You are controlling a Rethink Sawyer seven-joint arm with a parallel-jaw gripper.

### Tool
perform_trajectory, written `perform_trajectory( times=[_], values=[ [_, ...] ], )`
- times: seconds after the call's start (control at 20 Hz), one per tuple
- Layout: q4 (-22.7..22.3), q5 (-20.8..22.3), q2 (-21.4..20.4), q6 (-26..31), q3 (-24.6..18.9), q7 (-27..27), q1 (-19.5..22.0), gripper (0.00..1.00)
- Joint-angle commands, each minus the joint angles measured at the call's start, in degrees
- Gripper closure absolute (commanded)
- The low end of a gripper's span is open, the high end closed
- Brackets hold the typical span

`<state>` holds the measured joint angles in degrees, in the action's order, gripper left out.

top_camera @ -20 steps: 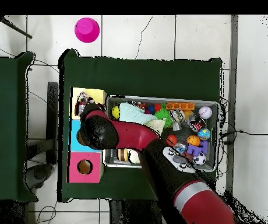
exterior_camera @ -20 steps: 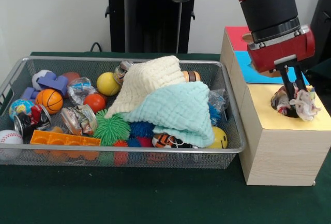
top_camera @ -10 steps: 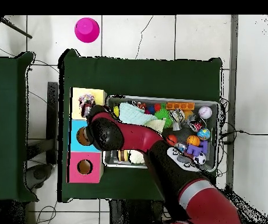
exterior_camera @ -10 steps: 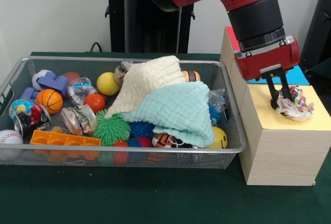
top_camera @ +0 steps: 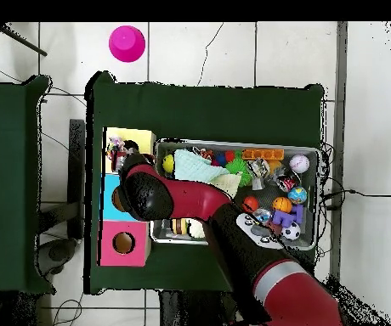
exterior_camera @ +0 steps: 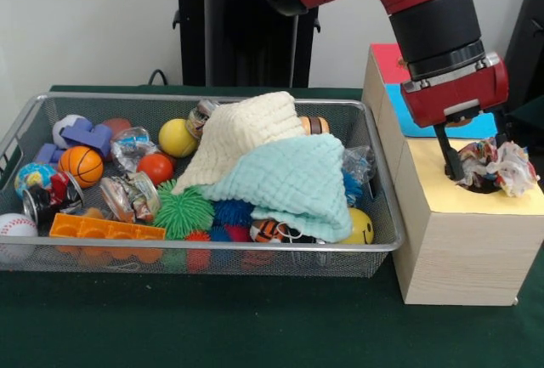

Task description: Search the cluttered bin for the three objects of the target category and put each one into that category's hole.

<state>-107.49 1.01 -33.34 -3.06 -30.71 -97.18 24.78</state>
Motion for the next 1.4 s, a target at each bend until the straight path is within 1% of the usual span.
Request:
perform_trajectory(
  times=[0.05, 0.65, 1.15, 1.4],
  values=[
    [0.38, 1.45, 1.86, 2.05, 3.63, -7.12, 1.2, 0.0],
    [0.27, 0.5, -0.13, 4.52, 3.98, -6.96, 0.69, 0.0],
    [-1.38, -2.64, -7.38, 13.07, 3.63, -7.98, 0.47, 0.0],
    [-1.51, -2.85, -9.06, 15.19, 3.51, -8.24, 0.54, 0.0]
  ],
)
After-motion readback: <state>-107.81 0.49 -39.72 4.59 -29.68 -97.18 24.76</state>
